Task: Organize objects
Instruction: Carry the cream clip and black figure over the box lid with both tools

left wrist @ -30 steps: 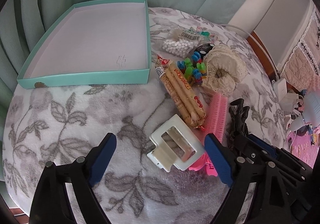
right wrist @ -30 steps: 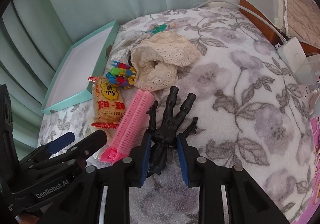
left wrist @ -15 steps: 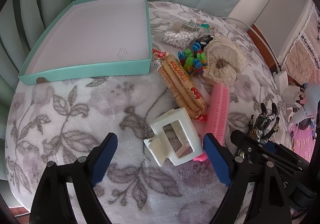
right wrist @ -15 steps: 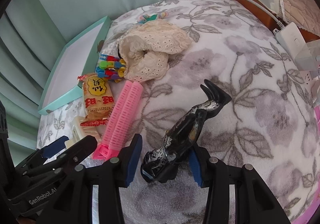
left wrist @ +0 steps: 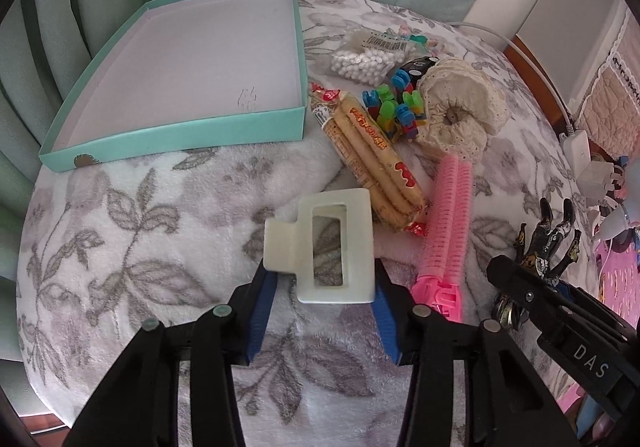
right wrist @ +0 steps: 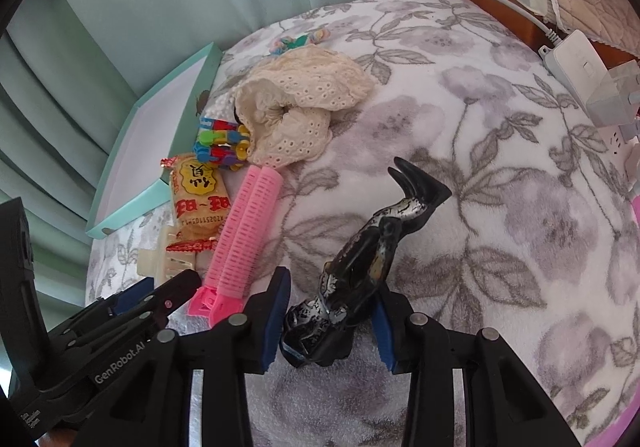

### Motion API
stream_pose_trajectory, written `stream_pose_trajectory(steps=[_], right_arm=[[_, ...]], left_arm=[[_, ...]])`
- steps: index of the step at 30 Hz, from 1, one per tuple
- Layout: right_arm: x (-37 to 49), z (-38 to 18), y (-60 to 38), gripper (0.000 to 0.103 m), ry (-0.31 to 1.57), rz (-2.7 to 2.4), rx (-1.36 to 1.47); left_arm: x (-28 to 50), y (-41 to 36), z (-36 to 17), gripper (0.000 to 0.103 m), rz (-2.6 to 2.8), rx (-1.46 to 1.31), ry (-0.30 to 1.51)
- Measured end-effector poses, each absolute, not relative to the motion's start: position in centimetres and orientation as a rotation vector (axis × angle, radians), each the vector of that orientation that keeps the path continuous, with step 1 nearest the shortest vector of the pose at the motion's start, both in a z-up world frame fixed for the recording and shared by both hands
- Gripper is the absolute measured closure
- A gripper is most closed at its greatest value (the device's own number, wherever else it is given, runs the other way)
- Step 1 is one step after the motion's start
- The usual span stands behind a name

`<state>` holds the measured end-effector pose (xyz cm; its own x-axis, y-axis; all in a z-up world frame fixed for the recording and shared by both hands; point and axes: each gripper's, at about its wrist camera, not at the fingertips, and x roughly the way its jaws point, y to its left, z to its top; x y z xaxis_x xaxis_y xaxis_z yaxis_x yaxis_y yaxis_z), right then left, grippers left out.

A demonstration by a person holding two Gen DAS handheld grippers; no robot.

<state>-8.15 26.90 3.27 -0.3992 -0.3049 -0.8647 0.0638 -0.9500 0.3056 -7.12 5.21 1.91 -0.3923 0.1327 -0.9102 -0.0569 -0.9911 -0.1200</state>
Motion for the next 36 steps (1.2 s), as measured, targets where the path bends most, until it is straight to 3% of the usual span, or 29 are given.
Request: stream_pose_trajectory(steps=[15,36], right_arm=[[-5.5,5.6,28.2,0.062,-0.335,-2.462,1.512],[-3.4,10.8,25.1,0.062,-0.127,-2.514,1.369]], left_arm=[[-4.5,3.7,3.1,0.058,2.534,-1.626,-0.160],[-2.1,0.8,8.5,0.058,2.623,-1.503,-0.217]])
